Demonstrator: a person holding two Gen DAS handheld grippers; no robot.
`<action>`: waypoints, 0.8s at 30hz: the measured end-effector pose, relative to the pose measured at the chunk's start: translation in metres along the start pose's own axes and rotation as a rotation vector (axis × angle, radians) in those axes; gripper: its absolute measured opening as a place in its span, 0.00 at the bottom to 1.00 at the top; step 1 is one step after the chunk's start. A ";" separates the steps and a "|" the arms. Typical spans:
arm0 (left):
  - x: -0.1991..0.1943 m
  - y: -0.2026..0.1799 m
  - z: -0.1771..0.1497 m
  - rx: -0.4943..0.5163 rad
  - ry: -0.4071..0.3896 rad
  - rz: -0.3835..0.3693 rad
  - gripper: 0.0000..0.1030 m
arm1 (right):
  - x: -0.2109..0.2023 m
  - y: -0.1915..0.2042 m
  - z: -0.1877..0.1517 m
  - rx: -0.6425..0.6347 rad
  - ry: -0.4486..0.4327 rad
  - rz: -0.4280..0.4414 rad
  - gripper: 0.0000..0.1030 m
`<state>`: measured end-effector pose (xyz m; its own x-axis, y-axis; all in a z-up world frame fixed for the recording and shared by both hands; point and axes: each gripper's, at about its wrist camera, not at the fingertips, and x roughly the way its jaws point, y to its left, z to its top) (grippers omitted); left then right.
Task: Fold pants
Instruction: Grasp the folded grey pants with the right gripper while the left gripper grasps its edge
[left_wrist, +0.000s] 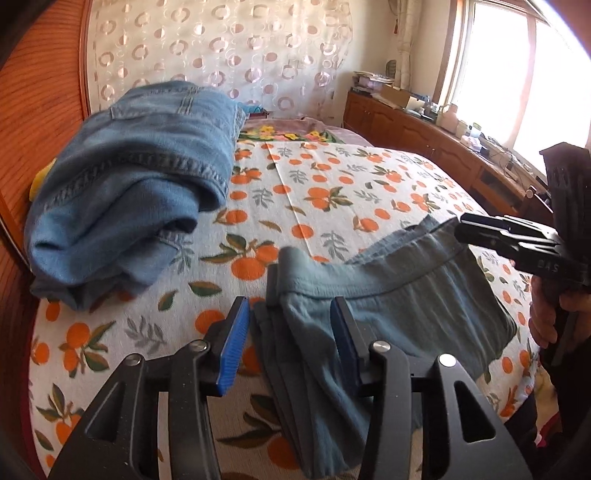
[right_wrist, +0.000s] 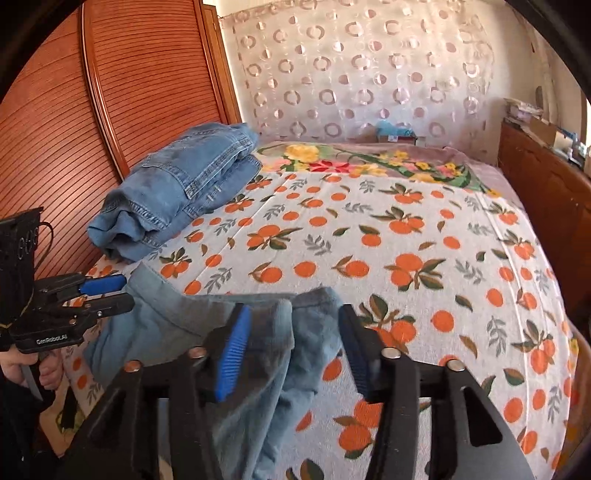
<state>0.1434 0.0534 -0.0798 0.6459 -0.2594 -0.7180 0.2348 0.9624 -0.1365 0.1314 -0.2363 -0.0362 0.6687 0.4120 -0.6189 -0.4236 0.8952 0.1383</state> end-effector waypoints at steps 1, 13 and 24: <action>0.002 0.001 -0.001 -0.002 0.009 0.001 0.45 | 0.001 0.000 -0.002 0.001 0.019 0.015 0.58; 0.021 0.006 -0.005 -0.008 0.058 0.017 0.46 | 0.027 -0.005 -0.002 0.027 0.105 0.018 0.62; 0.024 0.005 -0.003 0.003 0.034 0.029 0.46 | 0.029 -0.005 -0.011 0.007 0.110 0.118 0.27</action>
<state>0.1575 0.0521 -0.0998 0.6275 -0.2284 -0.7444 0.2186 0.9692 -0.1132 0.1465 -0.2303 -0.0630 0.5434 0.4939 -0.6788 -0.4907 0.8430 0.2205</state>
